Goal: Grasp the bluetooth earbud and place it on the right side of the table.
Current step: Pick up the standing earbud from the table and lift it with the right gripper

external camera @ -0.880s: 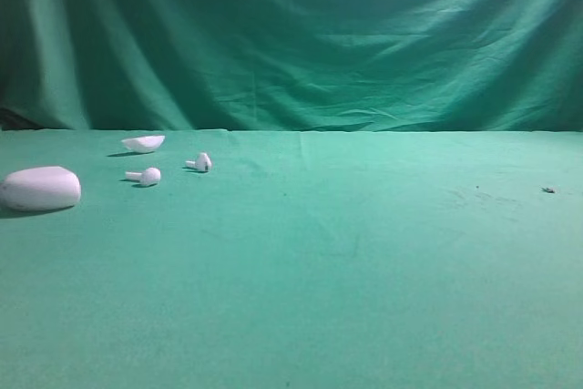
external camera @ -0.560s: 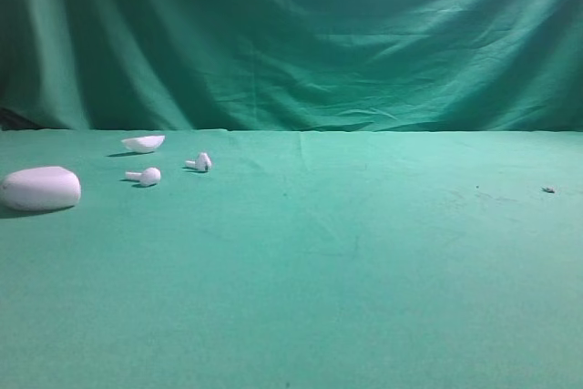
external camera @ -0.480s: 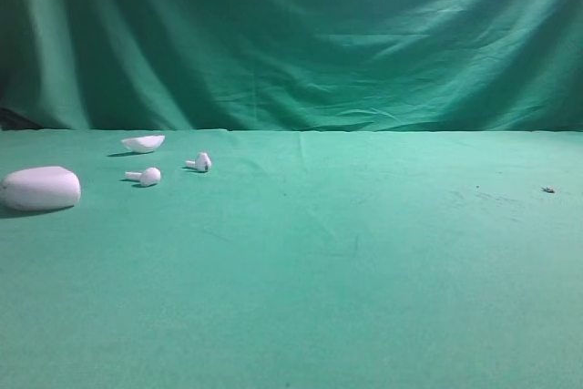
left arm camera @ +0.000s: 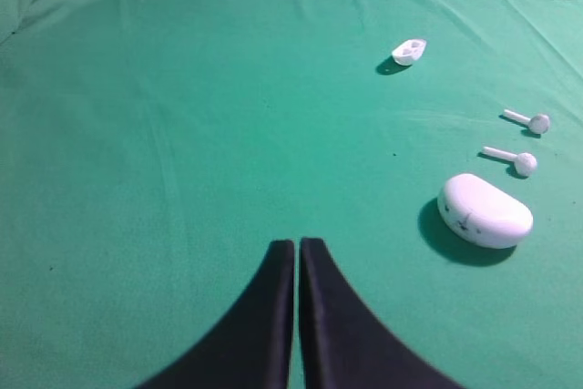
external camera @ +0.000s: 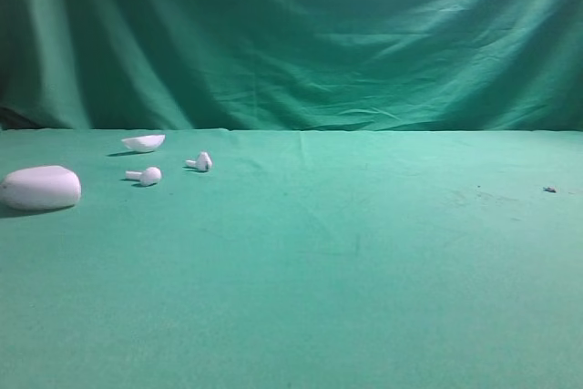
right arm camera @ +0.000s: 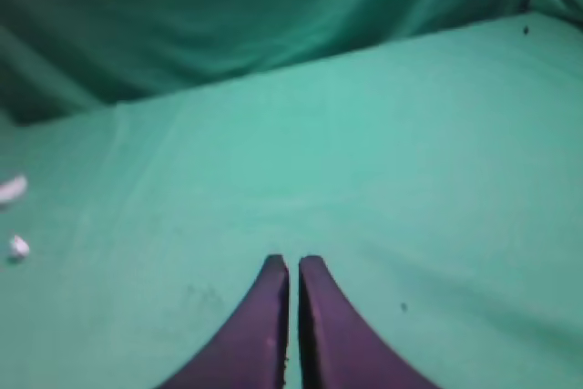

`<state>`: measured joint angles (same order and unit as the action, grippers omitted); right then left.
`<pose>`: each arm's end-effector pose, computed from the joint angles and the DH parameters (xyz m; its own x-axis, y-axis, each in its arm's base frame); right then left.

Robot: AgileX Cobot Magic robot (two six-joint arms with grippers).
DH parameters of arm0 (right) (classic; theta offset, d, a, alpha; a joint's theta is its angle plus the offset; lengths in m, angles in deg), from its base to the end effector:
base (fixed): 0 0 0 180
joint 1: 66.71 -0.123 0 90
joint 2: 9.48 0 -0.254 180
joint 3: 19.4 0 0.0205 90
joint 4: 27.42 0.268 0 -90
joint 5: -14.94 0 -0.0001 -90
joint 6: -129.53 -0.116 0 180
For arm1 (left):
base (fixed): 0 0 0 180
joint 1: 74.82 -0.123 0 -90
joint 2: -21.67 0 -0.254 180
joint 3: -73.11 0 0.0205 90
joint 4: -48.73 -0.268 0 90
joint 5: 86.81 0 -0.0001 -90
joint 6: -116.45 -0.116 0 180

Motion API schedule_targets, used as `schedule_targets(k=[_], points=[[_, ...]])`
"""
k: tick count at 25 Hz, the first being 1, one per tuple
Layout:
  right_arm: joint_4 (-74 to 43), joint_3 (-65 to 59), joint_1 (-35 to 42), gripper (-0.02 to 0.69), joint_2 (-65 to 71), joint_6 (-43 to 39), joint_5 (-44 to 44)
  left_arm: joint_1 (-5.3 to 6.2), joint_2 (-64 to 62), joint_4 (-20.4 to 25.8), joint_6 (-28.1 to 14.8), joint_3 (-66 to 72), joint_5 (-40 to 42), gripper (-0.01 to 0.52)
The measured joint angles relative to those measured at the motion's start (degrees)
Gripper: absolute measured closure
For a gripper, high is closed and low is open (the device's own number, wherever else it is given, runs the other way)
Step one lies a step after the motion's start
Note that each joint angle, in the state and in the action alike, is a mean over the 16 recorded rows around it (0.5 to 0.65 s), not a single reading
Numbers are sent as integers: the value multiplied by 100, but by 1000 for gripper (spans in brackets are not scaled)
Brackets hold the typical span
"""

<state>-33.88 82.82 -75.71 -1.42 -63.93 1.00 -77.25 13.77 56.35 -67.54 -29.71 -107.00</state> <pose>0.1275 0.0170 0.1789 -0.1813 0.0979 -0.9785 -0.1082 0.9870 0.1188 0.1256 0.0000 0.1710 -0.2601 -0.0663 -0.9633 -0.0126 0.9978 -0.0652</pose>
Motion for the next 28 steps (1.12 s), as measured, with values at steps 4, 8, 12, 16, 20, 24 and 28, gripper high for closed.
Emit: schedule_targets(k=[4,8,12,16,20,24,28], points=[[27,115,0,665,47,-1,552,0,0,0,0,0,0,514],[44,518,0,665,319,58,733,0,0,0,0,0,0,514],[14,1156,0,665,857,158,424,0,0,0,0,0,0,514],[-37,1897,0,665,1593,306,-286,0,0,0,0,0,0,514],[-32,2656,-1,665,2511,598,-1074,0,0,0,0,0,0,514],[26,3389,-66,665,3508,1020,-1721,0,0,0,0,0,0,514],[98,4166,-285,665,4548,1497,-2256,0,0,0,0,0,0,514]])
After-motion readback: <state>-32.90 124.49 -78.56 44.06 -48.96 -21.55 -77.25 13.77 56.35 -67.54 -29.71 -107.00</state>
